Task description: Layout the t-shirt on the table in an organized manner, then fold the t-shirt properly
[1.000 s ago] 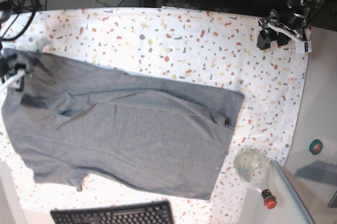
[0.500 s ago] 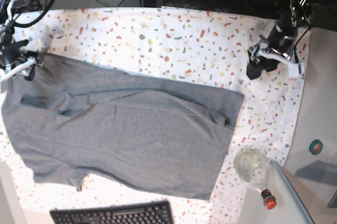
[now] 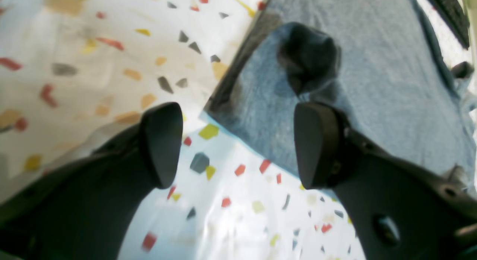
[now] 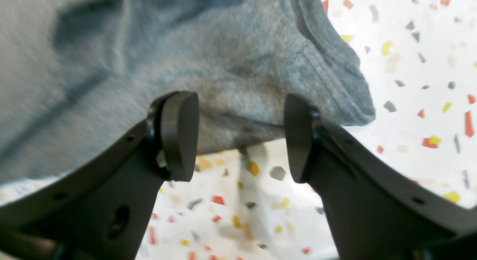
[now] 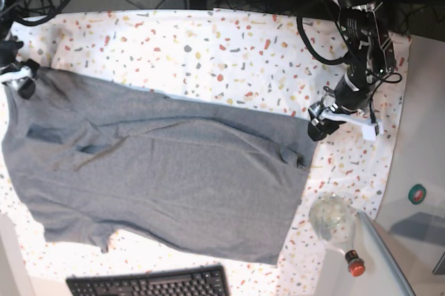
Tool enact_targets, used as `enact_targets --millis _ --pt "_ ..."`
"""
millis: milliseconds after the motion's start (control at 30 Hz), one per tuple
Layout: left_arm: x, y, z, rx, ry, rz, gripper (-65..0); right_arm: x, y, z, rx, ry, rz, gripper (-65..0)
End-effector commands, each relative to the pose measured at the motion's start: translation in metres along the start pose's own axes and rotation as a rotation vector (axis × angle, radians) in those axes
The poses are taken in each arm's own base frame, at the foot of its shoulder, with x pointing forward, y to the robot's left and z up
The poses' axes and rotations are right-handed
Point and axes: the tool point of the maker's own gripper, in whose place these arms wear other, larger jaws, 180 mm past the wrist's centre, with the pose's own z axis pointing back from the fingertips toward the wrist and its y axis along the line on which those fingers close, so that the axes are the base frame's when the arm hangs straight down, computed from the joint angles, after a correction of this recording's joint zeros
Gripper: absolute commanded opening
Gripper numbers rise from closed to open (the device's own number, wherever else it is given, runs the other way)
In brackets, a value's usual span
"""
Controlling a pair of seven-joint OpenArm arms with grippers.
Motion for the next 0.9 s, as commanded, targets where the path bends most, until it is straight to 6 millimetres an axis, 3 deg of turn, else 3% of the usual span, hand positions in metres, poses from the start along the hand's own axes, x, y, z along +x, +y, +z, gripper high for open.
enact_targets --millis 0,333,400,533,633,733,867 --pt "0.009 -0.004 -0.004 -0.014 -0.021 0.002 -20.2 0.016 -0.005 0.006 -0.001 -0.052 0.003 -32.1" --pt "-0.011 0.001 -0.025 -0.001 0.050 0.070 -21.9 0.018 -0.010 0.009 -0.008 -0.057 0.008 -32.1" --pt "-0.012 -0.001 -0.026 -0.005 0.054 0.067 -28.6 0.016 -0.008 0.014 -0.001 -0.067 -0.013 -32.1" --pt "-0.019 -0.002 -0.026 -0.008 0.076 0.042 -51.0 0.013 -0.010 0.036 0.049 -0.171 -0.259 -32.1" --pt "-0.020 -0.003 -0.025 -0.011 0.080 0.039 -63.2 0.002 -0.021 0.034 0.045 -0.148 -0.358 -32.3" --pt "-0.021 -0.004 -0.025 -0.012 0.082 0.039 -65.0 -0.017 -0.034 0.025 0.022 -0.107 -0.450 -32.3" --pt "-0.022 0.006 -0.021 0.006 0.088 0.030 -65.0 -0.041 -0.037 0.007 0.030 -0.055 -0.539 -32.3"
